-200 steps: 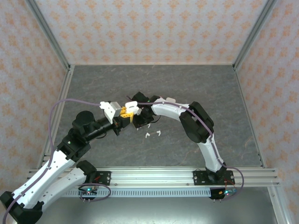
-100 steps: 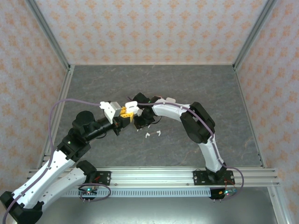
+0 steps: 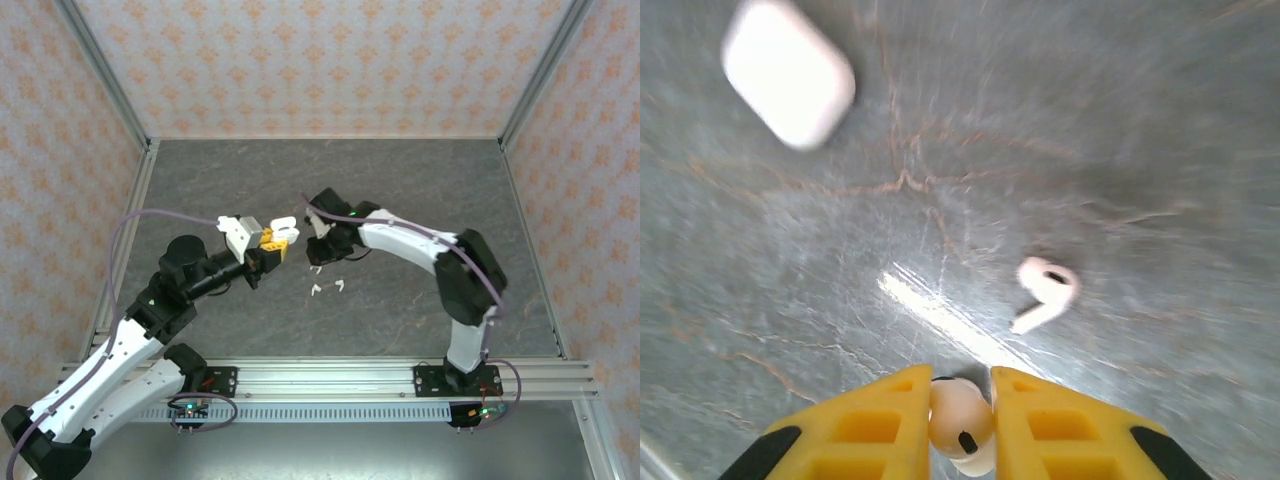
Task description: Insert wireless bluetooth earbuds into charging case
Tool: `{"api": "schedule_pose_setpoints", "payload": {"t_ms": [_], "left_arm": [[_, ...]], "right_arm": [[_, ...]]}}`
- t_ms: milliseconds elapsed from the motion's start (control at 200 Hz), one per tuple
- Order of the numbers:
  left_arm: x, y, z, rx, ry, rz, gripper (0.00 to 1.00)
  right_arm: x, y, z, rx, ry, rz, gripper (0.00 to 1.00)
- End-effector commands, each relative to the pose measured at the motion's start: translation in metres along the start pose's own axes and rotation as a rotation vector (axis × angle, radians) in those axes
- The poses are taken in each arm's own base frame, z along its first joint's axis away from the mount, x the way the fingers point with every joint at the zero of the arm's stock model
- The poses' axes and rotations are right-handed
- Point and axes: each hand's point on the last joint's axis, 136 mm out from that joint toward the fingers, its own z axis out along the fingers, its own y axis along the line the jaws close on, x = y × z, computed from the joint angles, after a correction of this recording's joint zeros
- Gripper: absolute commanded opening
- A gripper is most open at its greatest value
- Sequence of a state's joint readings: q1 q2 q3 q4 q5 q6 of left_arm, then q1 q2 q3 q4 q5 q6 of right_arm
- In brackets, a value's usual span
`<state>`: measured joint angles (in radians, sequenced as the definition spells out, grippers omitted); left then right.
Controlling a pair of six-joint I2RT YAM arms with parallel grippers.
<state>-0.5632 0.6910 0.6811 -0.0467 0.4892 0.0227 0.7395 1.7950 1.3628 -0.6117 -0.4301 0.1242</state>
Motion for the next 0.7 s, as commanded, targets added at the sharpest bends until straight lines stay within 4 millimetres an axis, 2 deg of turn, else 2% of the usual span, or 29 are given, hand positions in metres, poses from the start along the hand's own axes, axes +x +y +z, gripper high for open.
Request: {"api": "schedule_pose_setpoints", "payload": {"t_ms": [0,170,255,370,435,510,520,540,696], "left_arm": [[-0.01,-0.004,0.004,0.024,-0.054,-0.006,0.0],[-0.011,-0.005,0.015,0.053,-0.062,-0.024,0.0],[-0.014,-0.006,0.021,0.07,-0.066,-0.024,0.0],[-0.02,-0.007,0.027,0.086,-0.082,-0.021,0.0],[-0.021,-0.007,0.031,0.096,-0.085,-0.021,0.0],[-0.023,-0.008,0.034,0.107,-0.087,-0.019,0.0],[-0.023,-0.008,0.035,0.109,-0.088,-0.019,0.0],[-0.024,-0.008,0.035,0.11,-0.089,-0.019,0.0],[-0.029,-0.01,0.039,0.125,-0.097,-0.014,0.0]], "right_arm": [[-0.029,-0.008,-0.059,-0.001,-0.202,0.052,0.19],[-0.043,-0.01,-0.141,0.004,-0.431,0.045,0.19],[-0.046,0.0,-0.179,-0.013,-0.533,0.002,0.19],[-0.048,0.017,-0.221,-0.065,-0.641,-0.042,0.19],[-0.049,0.027,-0.238,-0.097,-0.689,-0.066,0.19],[-0.05,0.038,-0.243,-0.105,-0.709,-0.1,0.19],[-0.049,0.042,-0.252,-0.113,-0.731,-0.109,0.19],[-0.048,0.047,-0.258,-0.119,-0.746,-0.125,0.19],[-0.048,0.077,-0.268,-0.17,-0.797,-0.204,0.19]]}}
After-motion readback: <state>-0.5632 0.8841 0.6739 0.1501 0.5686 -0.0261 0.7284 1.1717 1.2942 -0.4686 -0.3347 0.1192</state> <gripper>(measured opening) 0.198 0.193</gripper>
